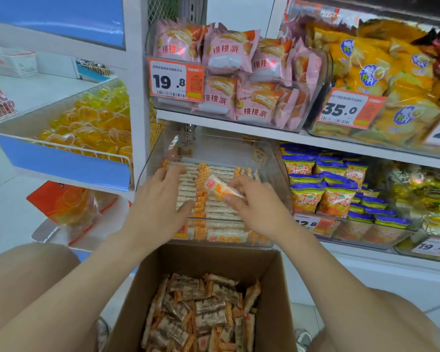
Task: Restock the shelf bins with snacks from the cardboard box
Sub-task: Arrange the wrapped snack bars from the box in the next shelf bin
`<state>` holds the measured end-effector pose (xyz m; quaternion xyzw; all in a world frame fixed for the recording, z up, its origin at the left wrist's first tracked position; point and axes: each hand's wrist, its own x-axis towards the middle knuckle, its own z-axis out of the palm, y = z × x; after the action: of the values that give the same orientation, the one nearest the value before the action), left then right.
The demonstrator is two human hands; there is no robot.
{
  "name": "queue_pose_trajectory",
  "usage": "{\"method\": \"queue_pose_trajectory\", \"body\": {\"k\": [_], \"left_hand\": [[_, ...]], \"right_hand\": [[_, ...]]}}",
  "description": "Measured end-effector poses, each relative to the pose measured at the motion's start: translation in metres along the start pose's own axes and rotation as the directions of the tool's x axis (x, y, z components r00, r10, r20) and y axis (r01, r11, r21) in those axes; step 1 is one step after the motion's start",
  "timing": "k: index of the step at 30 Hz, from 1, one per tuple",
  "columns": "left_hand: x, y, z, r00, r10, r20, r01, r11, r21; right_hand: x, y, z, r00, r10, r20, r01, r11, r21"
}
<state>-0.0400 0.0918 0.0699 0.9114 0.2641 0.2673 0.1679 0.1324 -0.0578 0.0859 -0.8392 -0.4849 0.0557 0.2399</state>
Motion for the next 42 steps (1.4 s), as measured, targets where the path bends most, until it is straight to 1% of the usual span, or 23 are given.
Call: {"method": "queue_pose_trajectory", "body": {"k": [1,2,3,6,7,10,14,18,22,25,28,31,34,36,39,42], "left_hand": [[-0.002,-0.006,-0.003,0.998,0.034,-0.049,-0.026,0.99,0.139],[-0.002,-0.012,-0.006,0.995,0.05,-0.083,-0.031,0.976,0.216],[0.0,-0.019,-0.009,0.996,0.026,-0.086,-0.005,0.972,0.236],[0.012,-0.034,-0.013,0.984,-0.176,0.007,0.172,0.97,0.172],[0.015,-0.038,-0.011,0.98,-0.194,0.041,0.185,0.969,0.161],[0.021,-0.047,-0.005,0.991,-0.116,0.061,0.108,0.987,0.12],[0.026,-0.059,-0.001,0.993,-0.111,0.045,0.104,0.986,0.128],[0.024,-0.064,0.004,0.992,-0.113,0.053,0.103,0.983,0.153],[0.021,-0.058,0.006,0.99,-0.128,0.058,0.119,0.982,0.148],[0.019,-0.052,0.005,0.984,-0.169,0.061,0.156,0.971,0.179],[0.018,-0.048,0.005,0.982,-0.18,0.057,0.165,0.966,0.198],[0.018,-0.045,0.005,0.982,-0.184,0.038,0.171,0.961,0.218],[0.018,-0.043,0.004,0.982,-0.187,0.035,0.174,0.958,0.227],[0.019,-0.044,0.003,0.982,-0.189,0.029,0.176,0.955,0.239],[0.021,-0.047,0.002,0.983,-0.181,0.004,0.174,0.951,0.255],[0.019,-0.046,-0.001,0.983,-0.186,-0.007,0.181,0.948,0.26]], "right_hand": [[0.005,-0.001,0.005,1.0,0.001,-0.028,-0.003,0.996,-0.095],[0.013,-0.002,0.011,0.999,-0.002,-0.044,-0.003,0.991,-0.134],[0.022,-0.003,0.018,0.998,-0.014,-0.058,0.006,0.992,-0.125],[0.06,-0.007,0.043,0.994,-0.042,-0.104,0.038,0.999,-0.037],[0.074,-0.009,0.051,0.993,-0.033,-0.114,0.031,0.999,-0.027],[0.112,-0.012,0.073,0.993,0.019,-0.119,-0.028,0.997,-0.074],[0.155,-0.008,0.09,0.977,0.015,-0.211,-0.054,0.982,-0.184],[0.188,-0.009,0.104,0.966,0.015,-0.257,-0.056,0.987,-0.153],[0.199,-0.01,0.117,0.972,-0.009,-0.234,-0.036,0.981,-0.189],[0.2,-0.013,0.119,0.961,-0.051,-0.272,-0.018,0.97,-0.243],[0.203,-0.014,0.117,0.954,-0.066,-0.293,-0.018,0.962,-0.274],[0.203,-0.016,0.117,0.952,-0.081,-0.295,-0.039,0.924,-0.381],[0.199,-0.02,0.118,0.96,-0.11,-0.256,-0.021,0.888,-0.459],[0.196,-0.022,0.116,0.954,-0.109,-0.281,-0.025,0.901,-0.432],[0.184,-0.024,0.105,0.942,-0.07,-0.329,-0.041,0.946,-0.32],[0.154,-0.03,0.085,0.954,-0.063,-0.294,0.011,0.984,-0.176]]}}
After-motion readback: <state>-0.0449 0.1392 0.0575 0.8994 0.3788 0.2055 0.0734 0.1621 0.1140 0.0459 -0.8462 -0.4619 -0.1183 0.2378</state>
